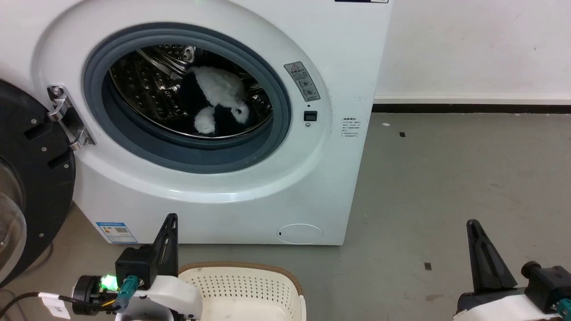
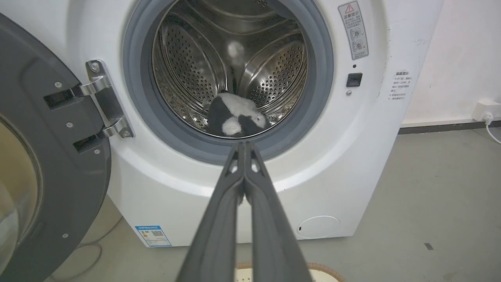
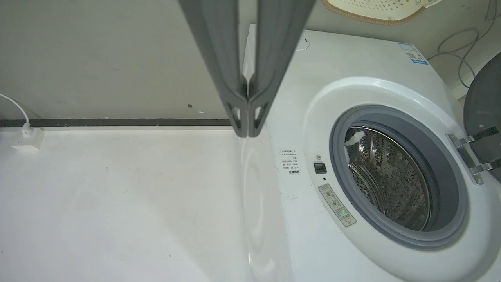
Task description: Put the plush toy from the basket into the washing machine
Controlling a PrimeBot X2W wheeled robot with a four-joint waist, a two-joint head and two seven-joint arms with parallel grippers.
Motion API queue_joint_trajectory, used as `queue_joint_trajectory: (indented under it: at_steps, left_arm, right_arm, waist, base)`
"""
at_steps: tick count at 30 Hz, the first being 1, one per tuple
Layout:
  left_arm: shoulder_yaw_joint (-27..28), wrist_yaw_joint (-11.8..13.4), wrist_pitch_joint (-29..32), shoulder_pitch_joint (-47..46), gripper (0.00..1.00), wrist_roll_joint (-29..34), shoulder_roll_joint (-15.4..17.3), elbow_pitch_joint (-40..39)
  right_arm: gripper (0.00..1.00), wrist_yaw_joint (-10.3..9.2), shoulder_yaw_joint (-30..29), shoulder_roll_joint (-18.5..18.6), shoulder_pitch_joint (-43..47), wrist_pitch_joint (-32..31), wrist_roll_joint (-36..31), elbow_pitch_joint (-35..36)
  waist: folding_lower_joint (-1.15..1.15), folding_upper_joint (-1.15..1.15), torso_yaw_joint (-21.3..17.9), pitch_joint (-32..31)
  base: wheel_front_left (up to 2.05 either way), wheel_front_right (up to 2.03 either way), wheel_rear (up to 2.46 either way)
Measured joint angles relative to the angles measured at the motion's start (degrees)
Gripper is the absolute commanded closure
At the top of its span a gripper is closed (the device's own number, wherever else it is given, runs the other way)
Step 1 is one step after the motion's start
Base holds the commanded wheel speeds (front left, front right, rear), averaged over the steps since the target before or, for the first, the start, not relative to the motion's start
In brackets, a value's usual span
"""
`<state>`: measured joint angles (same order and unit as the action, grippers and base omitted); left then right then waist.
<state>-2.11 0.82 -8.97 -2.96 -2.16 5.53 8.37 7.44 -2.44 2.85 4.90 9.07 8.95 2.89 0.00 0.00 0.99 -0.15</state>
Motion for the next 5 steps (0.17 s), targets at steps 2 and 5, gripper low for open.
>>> queue_joint_trajectory:
  at_steps: [2, 5]
  left_arm:
    - [0.0, 0.0, 0.4, 0.1, 1.00, 0.0, -0.1, -0.2]
    - [0.1, 0.0, 0.7, 0.3, 1.00, 0.0, -0.3, -0.6]
  right_arm:
    - [1.00, 0.00, 0.0, 0.0, -0.1, -0.4, -0.1, -0.1]
    - [1.00, 0.00, 0.2, 0.0, -0.2, -0.8, -0.4, -0.1]
  waist:
    - [0.00, 0.00, 0.0, 0.0]
    - [0.00, 0.00, -0.1, 0.0]
  base:
    - [0.00, 0.00, 0.00]
    - [0.00, 0.00, 0.00]
